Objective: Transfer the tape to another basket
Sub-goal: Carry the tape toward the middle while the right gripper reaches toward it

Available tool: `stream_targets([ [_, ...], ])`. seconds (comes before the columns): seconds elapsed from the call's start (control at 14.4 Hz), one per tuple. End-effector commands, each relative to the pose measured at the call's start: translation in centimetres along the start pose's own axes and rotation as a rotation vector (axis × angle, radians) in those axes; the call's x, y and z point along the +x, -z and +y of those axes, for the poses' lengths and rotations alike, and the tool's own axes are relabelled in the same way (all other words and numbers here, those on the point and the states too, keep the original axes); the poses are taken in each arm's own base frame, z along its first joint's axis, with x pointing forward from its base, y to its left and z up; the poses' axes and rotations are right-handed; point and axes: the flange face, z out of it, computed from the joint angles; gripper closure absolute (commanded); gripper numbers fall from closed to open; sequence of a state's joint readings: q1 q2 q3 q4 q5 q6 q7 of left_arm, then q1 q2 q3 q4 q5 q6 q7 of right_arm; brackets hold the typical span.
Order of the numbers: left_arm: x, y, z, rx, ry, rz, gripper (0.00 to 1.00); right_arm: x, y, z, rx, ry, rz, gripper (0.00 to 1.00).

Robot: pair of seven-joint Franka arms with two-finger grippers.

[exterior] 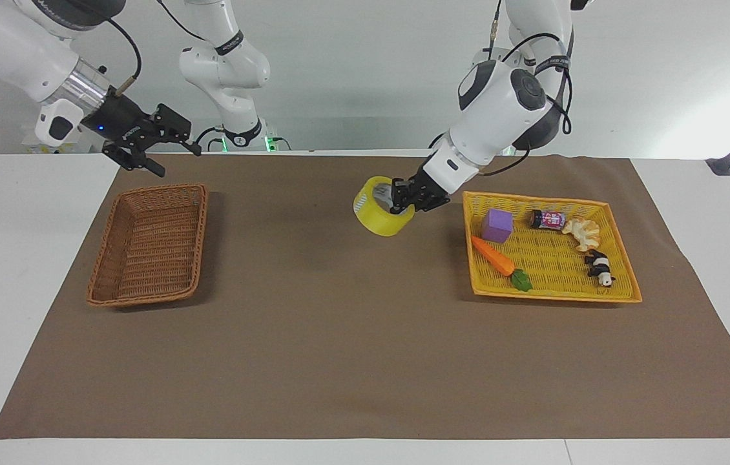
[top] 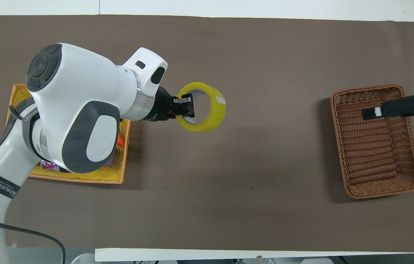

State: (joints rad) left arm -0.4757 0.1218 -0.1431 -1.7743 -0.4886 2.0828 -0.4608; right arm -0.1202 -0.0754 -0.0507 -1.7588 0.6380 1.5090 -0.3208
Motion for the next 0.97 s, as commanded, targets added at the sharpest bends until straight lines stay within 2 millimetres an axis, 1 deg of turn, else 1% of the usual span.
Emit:
stream_targets([
  [0.0, 0.5, 1.1, 0.7, -0.047, 0.025, 0.013, 1.0, -0.6, -2.4, 0.4, 0.156, -0.014, 0.066, 0.01],
  [0.07, 0.4, 1.3, 0.9, -0.066, 0.03, 0.007, 1.0, -0.5, -4.3, 0.1, 0.211, -0.028, 0.06, 0.01],
  [0.14, 0.1, 1.5, 1.3, -0.074, 0.026, 0.007, 1.0, -0.5, -6.3, 0.6, 0.284, -0.043, 0.057, 0.01],
  [0.21, 0.0, 1.7, 1.4, -0.075, 0.025, 0.008, 1.0, -0.2, -7.5, 0.8, 0.339, -0.074, 0.095, 0.01],
  [0.28, -0.1, 1.7, 1.5, -0.076, 0.023, 0.008, 1.0, 0.5, -9.4, 0.0, 0.37, -0.084, 0.096, 0.01],
  [0.35, -0.1, 1.8, 1.5, -0.084, 0.032, 0.005, 1.0, 1.1, -10.9, -1.0, 0.402, -0.085, 0.091, 0.01],
  [0.42, 0.0, 1.9, 1.5, -0.088, 0.036, 0.005, 1.0, 1.7, -11.9, -2.4, 0.415, -0.1, 0.099, 0.01],
  [0.49, -0.1, 1.9, 1.5, -0.087, 0.035, 0.002, 1.0, 2.1, -13.5, -4.5, 0.407, -0.115, 0.089, 0.01],
  [0.63, -0.3, 1.9, 1.5, -0.082, 0.034, -0.002, 1.0, 2.7, -15.3, -6.9, 0.387, -0.101, 0.098, 0.01],
  [0.7, -0.2, 2.2, 1.5, -0.087, 0.034, 0.006, 1.0, 2.8, -16.1, -7.9, 0.381, -0.104, 0.093, 0.01],
  [0.77, -0.2, 2.2, 1.6, -0.087, 0.034, 0.005, 1.0, 3.0, -16.0, -8.6, 0.381, -0.11, 0.095, 0.01],
  [0.83, -0.4, 2.7, 1.7, -0.091, 0.031, 0.009, 1.0, 3.0, -16.2, -9.0, 0.381, -0.118, 0.091, 0.01],
  [0.9, -0.4, 2.6, 1.7, -0.089, 0.029, 0.01, 1.0, 3.0, -16.7, -9.8, 0.381, -0.116, 0.081, 0.01],
])
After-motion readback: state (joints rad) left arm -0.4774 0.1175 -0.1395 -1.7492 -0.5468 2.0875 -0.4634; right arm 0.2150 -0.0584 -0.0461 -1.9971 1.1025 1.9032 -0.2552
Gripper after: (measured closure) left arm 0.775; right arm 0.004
